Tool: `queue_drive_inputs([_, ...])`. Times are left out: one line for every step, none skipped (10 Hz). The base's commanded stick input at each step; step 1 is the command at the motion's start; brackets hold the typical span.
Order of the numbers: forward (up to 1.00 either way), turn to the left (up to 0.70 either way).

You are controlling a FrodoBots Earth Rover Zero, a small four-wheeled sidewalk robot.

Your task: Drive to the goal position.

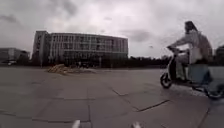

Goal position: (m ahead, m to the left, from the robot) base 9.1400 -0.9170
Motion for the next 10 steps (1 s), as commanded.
queue_drive_inputs([0.7,0.0])
queue_drive_inputs([0.7,0.0])
queue_drive_inputs([0.7,0.0])
queue_drive_inputs([0.7,0.0])
queue_drive_inputs([0.7,0.0])
queue_drive_inputs([0.7,0.0])
queue_drive_inputs([0.7,0.0])
queue_drive_inputs([0.7,0.0])
queue_drive_inputs([0.7,0.0])
queue_drive_inputs([0.7,0.0])
